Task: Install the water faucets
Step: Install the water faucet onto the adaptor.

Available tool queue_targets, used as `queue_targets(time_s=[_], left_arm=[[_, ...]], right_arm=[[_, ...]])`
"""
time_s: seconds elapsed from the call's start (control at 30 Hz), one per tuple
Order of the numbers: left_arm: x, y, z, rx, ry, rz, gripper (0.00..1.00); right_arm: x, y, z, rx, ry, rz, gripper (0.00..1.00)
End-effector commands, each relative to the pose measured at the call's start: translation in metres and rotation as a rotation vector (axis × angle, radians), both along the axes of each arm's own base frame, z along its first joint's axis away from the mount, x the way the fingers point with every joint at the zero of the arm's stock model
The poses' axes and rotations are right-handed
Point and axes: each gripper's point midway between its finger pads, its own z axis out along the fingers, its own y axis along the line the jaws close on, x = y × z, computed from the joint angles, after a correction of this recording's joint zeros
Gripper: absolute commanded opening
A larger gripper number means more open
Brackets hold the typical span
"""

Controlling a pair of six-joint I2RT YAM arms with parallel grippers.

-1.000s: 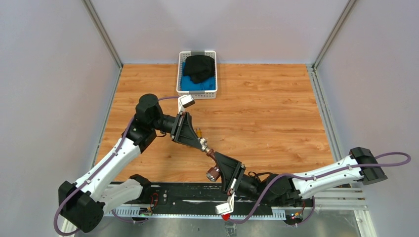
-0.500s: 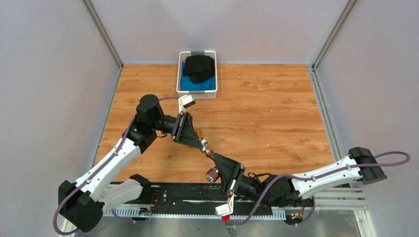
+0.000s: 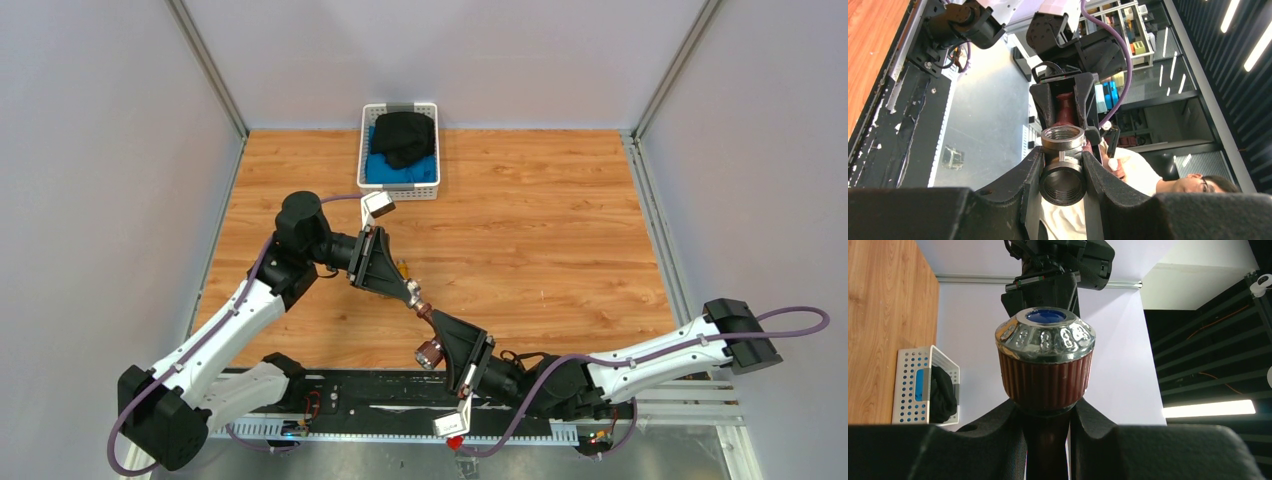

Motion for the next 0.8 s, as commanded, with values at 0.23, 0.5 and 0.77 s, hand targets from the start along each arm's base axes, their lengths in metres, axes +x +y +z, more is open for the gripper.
queue_targets(time_s=[0.23,0.5,0.77], left_arm=[[-0.014,-0.001,-0.001,0.001,0.006,-0.059,0.00],[-0.017,0.000,-0.008,0.010,0.020,-0.062,0.00],[-0.016,-0.001,-0.011,0.013,0.022,-0.061,0.00]], right_arm=[[-0.003,0.000,0.027,0.107,-0.006,0.017,0.00],[-0.002,0.001,0.030,0.123,-0.010,0.011,0.00],[-0.003,0.002,0.033,0.131,-0.007,0.013,0.00]])
